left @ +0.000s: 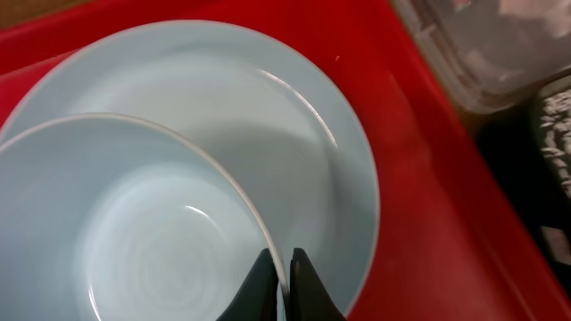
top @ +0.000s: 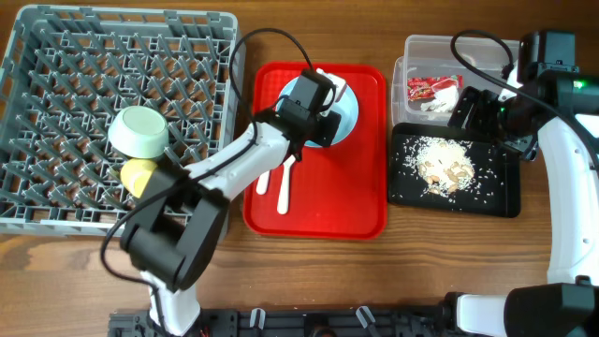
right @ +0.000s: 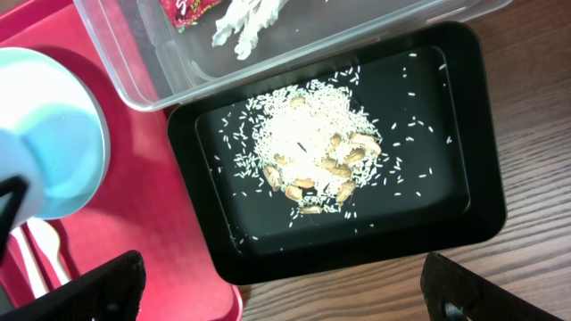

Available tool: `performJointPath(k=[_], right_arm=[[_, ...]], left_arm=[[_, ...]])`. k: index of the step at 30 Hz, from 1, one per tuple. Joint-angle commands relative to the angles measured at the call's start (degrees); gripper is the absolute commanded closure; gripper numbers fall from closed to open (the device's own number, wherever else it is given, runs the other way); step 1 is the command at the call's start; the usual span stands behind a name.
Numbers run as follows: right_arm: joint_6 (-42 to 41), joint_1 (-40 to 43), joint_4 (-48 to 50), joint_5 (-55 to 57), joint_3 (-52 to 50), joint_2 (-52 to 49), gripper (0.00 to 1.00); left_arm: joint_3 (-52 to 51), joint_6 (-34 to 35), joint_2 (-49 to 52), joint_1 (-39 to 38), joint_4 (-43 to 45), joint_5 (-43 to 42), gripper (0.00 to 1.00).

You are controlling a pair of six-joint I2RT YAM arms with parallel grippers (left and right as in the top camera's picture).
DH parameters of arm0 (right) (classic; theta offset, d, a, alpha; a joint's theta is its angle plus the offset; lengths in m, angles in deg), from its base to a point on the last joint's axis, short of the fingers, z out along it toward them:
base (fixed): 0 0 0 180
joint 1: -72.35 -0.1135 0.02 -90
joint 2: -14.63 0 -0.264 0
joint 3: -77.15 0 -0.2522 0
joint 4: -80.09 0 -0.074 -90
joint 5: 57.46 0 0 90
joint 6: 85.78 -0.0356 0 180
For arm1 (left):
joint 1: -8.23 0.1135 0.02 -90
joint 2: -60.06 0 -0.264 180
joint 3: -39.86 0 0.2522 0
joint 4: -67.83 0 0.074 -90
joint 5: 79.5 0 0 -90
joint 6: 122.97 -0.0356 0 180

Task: Sort waste into correct bins and load items into the dishwasher rack
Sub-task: 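Lift the blue bowl off the plate and carry it to the rack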

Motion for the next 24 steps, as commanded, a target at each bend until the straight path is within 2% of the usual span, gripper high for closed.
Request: performJointPath(k=[1, 5, 11, 16, 24], right_arm=[[1.0, 0.1, -0.1, 0.8, 0.3, 1.3, 0.00], [1.0, 0.1, -0.1, 0.8, 0.3, 1.3, 0.00], [1.0, 0.1, -0.1, 0.8, 0.3, 1.3, 0.00], [1.0, 0.1, -0.1, 0.8, 0.3, 1.3, 0.00], [1.0, 0.1, -0.1, 0.8, 0.3, 1.3, 0.00]], left_arm=[[0.0, 1.0, -9.2, 2.1, -1.2, -0.7, 0.96], [0.0, 4.0, -15.6, 7.5, -2.9, -4.6, 0.96], [0.0, 6.8, -20.1, 22.2, -3.1, -23.6, 0.96], [0.0, 9.4, -17.6, 33.8, -3.3, -37.0, 0.96], [0.0, 10.4, -9.2, 44.4, -2.9, -53.9, 0.96]])
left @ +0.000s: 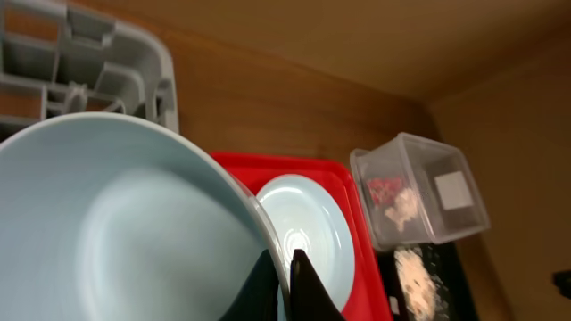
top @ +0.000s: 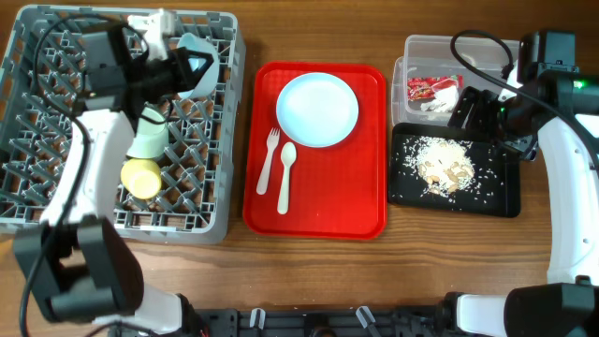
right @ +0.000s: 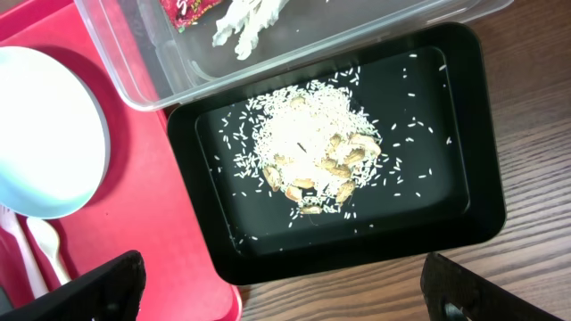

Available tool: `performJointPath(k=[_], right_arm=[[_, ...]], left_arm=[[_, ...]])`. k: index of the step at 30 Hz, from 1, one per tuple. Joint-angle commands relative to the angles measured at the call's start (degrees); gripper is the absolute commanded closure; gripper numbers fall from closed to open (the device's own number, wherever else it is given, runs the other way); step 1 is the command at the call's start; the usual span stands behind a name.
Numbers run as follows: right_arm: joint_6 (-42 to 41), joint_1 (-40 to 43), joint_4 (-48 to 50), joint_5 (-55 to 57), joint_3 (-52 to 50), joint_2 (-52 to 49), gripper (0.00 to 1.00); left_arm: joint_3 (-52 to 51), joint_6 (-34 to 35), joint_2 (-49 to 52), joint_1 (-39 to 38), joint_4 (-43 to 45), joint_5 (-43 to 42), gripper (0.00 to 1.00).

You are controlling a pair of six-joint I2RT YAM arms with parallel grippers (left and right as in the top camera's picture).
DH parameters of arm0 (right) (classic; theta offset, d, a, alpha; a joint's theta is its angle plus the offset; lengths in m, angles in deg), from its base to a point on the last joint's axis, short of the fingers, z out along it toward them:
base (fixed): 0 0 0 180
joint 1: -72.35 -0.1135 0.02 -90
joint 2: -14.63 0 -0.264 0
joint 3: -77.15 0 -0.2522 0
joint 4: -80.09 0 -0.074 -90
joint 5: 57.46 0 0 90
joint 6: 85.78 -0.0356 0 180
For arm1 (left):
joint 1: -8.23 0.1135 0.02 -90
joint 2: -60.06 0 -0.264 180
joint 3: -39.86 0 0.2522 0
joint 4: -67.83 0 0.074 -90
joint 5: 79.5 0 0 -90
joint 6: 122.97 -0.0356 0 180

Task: Sort waste into correct bins and load items into the dishwasher rack
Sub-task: 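Lift the blue bowl off the plate and carry it to the rack, then set the blue bowl in the rack and release it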

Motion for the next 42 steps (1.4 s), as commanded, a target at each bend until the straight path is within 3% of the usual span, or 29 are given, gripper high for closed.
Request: performJointPath(k=[1, 5, 11, 16, 21, 27, 42], right_arm=[[0.7, 0.1, -0.1, 0.8, 0.3, 1.3, 0.00], [0.7, 0.1, -0.1, 0.8, 0.3, 1.3, 0.00], [0.7, 0.1, -0.1, -0.1, 0.3, 1.3, 0.00], [0.7, 0.1, 0.0, -0.2, 0.3, 1.3, 0.00], [0.7, 0.1, -0.1, -0.2, 0.3, 1.3, 0.00], [0.7, 0.1, 0.0, -0.2, 0.3, 1.3, 0.00], [0.7, 0.1, -0.1, -0.3, 0.3, 1.3, 0.00]], left_arm=[[0.0, 2.6, 5.2, 4.4, 0.4, -14.1, 0.96], [0.0, 3.1, 9.1, 7.5, 3.3, -22.9, 0.96], [0.0, 7.9, 11.6, 9.9, 7.6, -27.5, 0.96], [0.0, 16.9, 11.7, 10.1, 14.6, -30.5, 0.96], [0.0, 25.3, 11.7, 10.0, 24.0, -30.4, 0.96], [0.0, 31.0, 12.5, 10.1, 25.8, -29.6, 0.96], [0.0, 33.5, 18.2, 14.0, 26.1, -26.5, 0.95]])
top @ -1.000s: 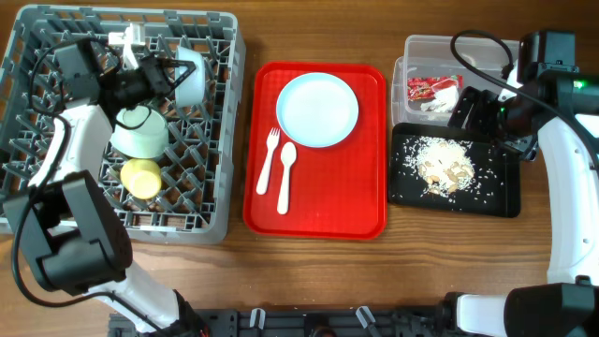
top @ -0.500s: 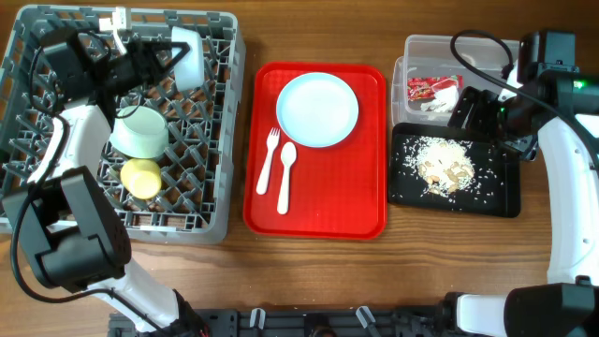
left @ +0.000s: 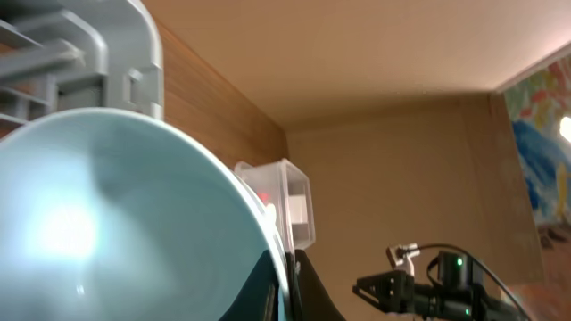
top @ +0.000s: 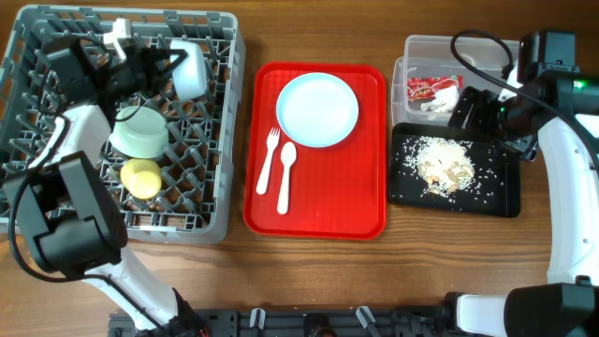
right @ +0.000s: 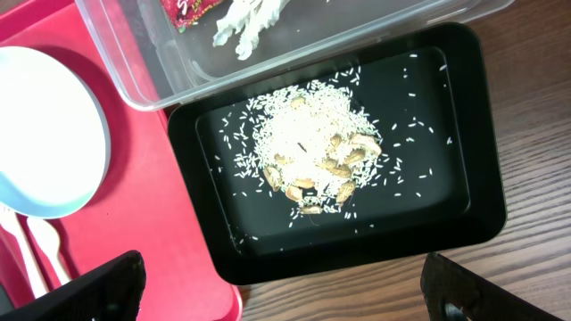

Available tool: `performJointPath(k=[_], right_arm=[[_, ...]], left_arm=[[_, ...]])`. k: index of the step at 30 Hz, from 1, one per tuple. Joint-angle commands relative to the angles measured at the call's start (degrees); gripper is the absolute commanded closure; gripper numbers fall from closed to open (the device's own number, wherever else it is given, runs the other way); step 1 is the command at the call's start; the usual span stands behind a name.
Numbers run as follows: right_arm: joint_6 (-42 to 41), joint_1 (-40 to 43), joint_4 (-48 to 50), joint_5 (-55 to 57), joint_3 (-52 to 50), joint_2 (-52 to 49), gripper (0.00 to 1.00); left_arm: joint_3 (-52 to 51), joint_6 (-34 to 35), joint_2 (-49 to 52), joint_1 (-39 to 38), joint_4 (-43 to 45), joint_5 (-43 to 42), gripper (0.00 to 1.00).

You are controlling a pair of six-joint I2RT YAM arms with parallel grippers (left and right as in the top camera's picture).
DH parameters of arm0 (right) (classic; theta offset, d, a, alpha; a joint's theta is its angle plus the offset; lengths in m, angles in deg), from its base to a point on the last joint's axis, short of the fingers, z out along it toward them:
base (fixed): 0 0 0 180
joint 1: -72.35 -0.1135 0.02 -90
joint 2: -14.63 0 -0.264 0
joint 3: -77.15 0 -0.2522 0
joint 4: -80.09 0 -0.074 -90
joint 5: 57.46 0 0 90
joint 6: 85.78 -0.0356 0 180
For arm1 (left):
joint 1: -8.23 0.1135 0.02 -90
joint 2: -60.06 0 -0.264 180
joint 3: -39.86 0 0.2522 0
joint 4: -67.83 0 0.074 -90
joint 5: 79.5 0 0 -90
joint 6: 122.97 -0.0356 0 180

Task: Sort waste into correct bins and load items into the dishwasher rack
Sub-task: 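Set the blue bowl in the rack and release it, then reach the left gripper to the white spoon on the tray and grasp it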

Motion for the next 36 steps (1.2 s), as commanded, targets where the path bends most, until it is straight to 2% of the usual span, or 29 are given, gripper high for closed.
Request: performJointPath(k=[1, 2, 4, 6, 7, 8, 11, 12, 14, 22, 28, 32, 36], right_arm=[[0.7, 0.1, -0.1, -0.2, 0.3, 1.3, 0.00], [0.8, 0.1, -0.1, -0.2, 0.3, 1.3, 0.00], [0.8, 0.1, -0.1, -0.2, 0.3, 1.3, 0.00], [0.8, 0.1, -0.1, -0.2, 0.3, 1.3, 0.00], [0.7, 0.1, -0.1, -0.2, 0.3, 1.3, 0.00], [0.7, 0.1, -0.1, -0.2, 0.3, 1.3, 0.00], [0.7, 0.1, -0.1, -0.2, 0.3, 1.3, 0.00], [0.7, 0.1, -0.1, -0.2, 0.3, 1.3, 0.00], [0.8, 0.1, -0.2, -0.2, 0.3, 1.3, 0.00], [0.8, 0.1, -0.2, -0.2, 0.3, 1.3, 0.00], [0.7, 0.1, -0.2, -0.2, 0.3, 1.3, 0.00], [0.8, 0.1, -0.2, -0.2, 0.3, 1.3, 0.00], [0.8, 0.1, -0.2, -0.2, 0.3, 1.3, 0.00]], left_arm=[[0.0, 0.8, 2.0, 2.9, -0.9, 3.5, 0.94], [0.0, 0.7, 2.0, 3.5, -0.9, 3.8, 0.89], [0.0, 0.7, 2.0, 4.6, -1.1, 4.3, 0.66], [0.0, 0.7, 2.0, 5.6, -1.3, 4.5, 0.72], [0.0, 0.7, 2.0, 6.2, -1.3, 4.5, 0.69], [0.0, 0.7, 2.0, 6.7, -1.4, 4.5, 0.53], [0.0, 0.7, 2.0, 7.6, -1.8, 4.2, 0.39], [0.0, 0.7, 2.0, 7.9, -1.8, 4.2, 0.24], [0.0, 0.7, 2.0, 8.5, -1.7, 4.3, 0.00], [0.0, 0.5, 0.2, 10.7, -1.7, 5.2, 0.00], [0.0, -0.9, -6.4, 11.8, -3.3, 7.3, 0.00], [0.0, -6.1, -12.2, 10.3, -11.0, 11.1, 0.00], [0.0, -15.7, -19.4, 4.5, -26.8, 22.6, 0.00]])
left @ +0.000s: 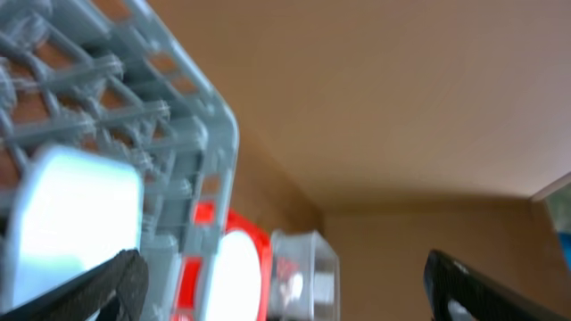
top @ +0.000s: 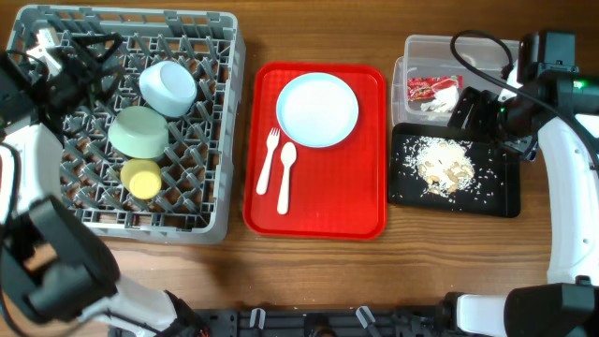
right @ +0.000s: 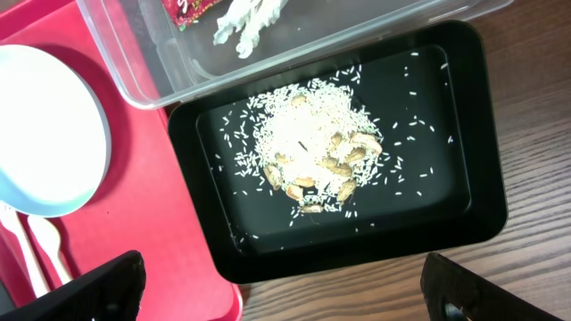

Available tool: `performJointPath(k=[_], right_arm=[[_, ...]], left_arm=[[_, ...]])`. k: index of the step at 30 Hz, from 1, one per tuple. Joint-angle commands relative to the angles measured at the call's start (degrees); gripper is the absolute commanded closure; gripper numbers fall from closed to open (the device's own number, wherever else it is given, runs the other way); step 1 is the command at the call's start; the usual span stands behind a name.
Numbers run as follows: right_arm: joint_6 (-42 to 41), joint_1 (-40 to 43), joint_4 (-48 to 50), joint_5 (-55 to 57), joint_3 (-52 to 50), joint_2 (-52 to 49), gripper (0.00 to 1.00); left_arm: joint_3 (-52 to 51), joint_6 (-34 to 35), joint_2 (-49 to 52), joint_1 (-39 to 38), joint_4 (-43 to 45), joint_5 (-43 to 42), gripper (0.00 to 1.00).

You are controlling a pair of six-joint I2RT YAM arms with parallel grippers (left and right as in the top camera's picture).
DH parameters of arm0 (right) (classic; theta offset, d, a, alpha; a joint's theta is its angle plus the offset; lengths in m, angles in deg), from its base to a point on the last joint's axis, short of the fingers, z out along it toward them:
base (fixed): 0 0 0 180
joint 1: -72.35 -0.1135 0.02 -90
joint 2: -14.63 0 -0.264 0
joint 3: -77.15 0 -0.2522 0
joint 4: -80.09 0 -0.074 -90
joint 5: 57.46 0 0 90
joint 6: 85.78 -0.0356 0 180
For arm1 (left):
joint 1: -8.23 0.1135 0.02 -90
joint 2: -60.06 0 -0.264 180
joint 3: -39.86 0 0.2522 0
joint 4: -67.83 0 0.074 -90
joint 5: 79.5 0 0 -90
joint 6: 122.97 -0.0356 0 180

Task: Sort waste into correct bins and load items into the dishwasher rack
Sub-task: 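Reach the left gripper to the white spoon on the tray and grasp it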

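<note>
A light blue bowl point(top: 168, 86) rests in the grey dishwasher rack point(top: 220, 112) near its back right, beside a green bowl point(top: 138, 132) and a yellow cup point(top: 142, 178). My left gripper point(left: 285, 290) is open and empty at the rack's back left, apart from the blue bowl point(left: 76, 214). On the red tray point(top: 328, 201) lie a pale blue plate point(top: 318, 109), a white fork point(top: 269, 159) and a white spoon point(top: 285, 176). My right gripper point(right: 281, 294) hangs open over the black tray point(right: 446, 223) of rice and food scraps point(right: 317, 160).
A clear plastic bin point(top: 426, 49) holding a red wrapper point(top: 432, 87) and white scraps stands behind the black tray point(top: 501, 201). The wooden table point(top: 468, 262) runs along the front. The right arm's cable loops over the bin.
The left gripper was shut on the blue bowl's rim over the rack. Now it is open and farther left, and the bowl sits in the rack. The right arm is unchanged.
At first my left gripper was shut on the blue bowl's rim, the bowl standing on the plate in the red tray. Then it held the bowl over the rack's back right, and later lower among the tines. Now the bowl rests there, released. The right gripper stayed open.
</note>
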Motion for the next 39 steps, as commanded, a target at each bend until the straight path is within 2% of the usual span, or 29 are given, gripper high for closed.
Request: performJointPath(k=[1, 5, 8, 12, 17, 19, 25, 39], right_arm=[[0.7, 0.1, 0.0, 0.0, 0.3, 1.3, 0.00], [0.8, 0.1, 0.2, 0.0, 0.3, 1.3, 0.00], [0.8, 0.1, 0.2, 0.0, 0.3, 1.3, 0.00], [0.8, 0.1, 0.1, 0.0, 0.3, 1.3, 0.00], [0.8, 0.1, 0.1, 0.0, 0.3, 1.3, 0.00], [0.8, 0.1, 0.1, 0.0, 0.3, 1.3, 0.00], [0.8, 0.1, 0.1, 0.0, 0.3, 1.3, 0.00], [0.8, 0.1, 0.1, 0.0, 0.3, 1.3, 0.00]], left_arm=[[-0.1, -12.3, -8.2, -7.4, -12.3, 14.8, 0.00], [-0.1, -14.2, -13.4, -17.8, -24.1, 32.0, 0.00], [-0.1, -14.2, -15.5, -28.6, -28.5, 42.6, 0.00], [-0.2, -14.2, -14.7, -42.4, -31.6, 52.1, 0.00], [-0.2, -12.7, -10.6, -54.5, -32.7, 57.7, 0.00], [-0.2, -10.1, -8.3, -58.2, -33.1, 60.0, 0.00], [-0.2, -6.5, -0.5, -63.0, -33.6, 60.9, 0.00], [-0.2, -4.5, 11.1, -62.9, -33.9, 60.9, 0.02]])
